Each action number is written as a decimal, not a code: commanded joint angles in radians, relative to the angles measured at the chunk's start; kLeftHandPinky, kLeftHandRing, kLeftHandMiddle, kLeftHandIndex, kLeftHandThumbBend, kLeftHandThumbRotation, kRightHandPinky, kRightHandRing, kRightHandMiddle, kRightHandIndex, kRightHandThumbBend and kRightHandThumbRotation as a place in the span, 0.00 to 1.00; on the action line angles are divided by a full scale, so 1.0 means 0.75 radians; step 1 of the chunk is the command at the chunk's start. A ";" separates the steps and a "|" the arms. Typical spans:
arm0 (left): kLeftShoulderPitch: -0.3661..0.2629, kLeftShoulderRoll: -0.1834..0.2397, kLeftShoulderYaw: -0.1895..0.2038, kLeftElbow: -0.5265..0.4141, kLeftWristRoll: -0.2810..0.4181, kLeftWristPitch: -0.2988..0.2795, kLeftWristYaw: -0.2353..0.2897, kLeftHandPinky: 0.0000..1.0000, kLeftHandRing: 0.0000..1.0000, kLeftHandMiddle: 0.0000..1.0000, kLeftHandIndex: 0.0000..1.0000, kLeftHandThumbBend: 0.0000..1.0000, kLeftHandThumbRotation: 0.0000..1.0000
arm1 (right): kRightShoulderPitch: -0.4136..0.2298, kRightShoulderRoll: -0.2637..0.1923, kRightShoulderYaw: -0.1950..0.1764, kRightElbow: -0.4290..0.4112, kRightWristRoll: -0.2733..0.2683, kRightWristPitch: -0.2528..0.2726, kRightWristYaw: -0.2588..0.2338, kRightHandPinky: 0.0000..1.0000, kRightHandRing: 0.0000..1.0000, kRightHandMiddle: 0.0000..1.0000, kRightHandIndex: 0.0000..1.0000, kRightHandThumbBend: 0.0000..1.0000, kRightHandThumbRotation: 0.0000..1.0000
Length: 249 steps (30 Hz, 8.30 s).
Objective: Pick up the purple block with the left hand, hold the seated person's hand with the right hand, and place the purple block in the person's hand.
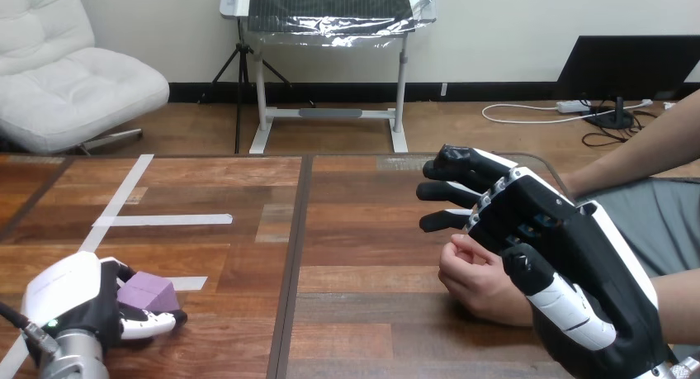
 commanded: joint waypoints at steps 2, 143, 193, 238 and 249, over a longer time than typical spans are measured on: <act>-0.105 -0.026 -0.021 0.007 0.031 0.021 0.041 0.59 0.65 0.69 0.72 0.90 0.37 | -0.042 -0.019 -0.018 -0.059 0.030 -0.015 0.008 0.69 0.79 0.82 0.80 0.73 0.57; 0.308 -0.414 0.150 -1.316 -0.292 -0.015 0.052 0.22 0.29 0.36 0.42 0.69 0.00 | -0.400 -0.530 -0.289 0.432 -0.712 -0.143 -0.197 0.77 0.90 0.94 0.94 0.86 0.58; 0.454 -0.463 0.209 -1.321 -0.493 -0.411 0.005 0.21 0.27 0.33 0.38 0.65 0.00 | -0.526 -0.834 -0.191 0.847 -1.097 -0.322 -0.340 0.97 0.95 0.95 0.97 1.00 0.38; 0.464 -0.466 0.248 -1.277 -0.560 -0.489 -0.025 0.19 0.25 0.31 0.37 0.66 0.00 | -0.610 -0.819 0.041 1.137 -1.350 -0.384 -0.531 0.86 0.85 0.86 0.87 1.00 0.15; 0.464 -0.467 0.247 -1.270 -0.554 -0.500 -0.024 0.19 0.25 0.31 0.37 0.65 0.00 | -0.635 -0.792 0.100 1.219 -1.402 -0.390 -0.641 0.80 0.81 0.82 0.82 1.00 0.07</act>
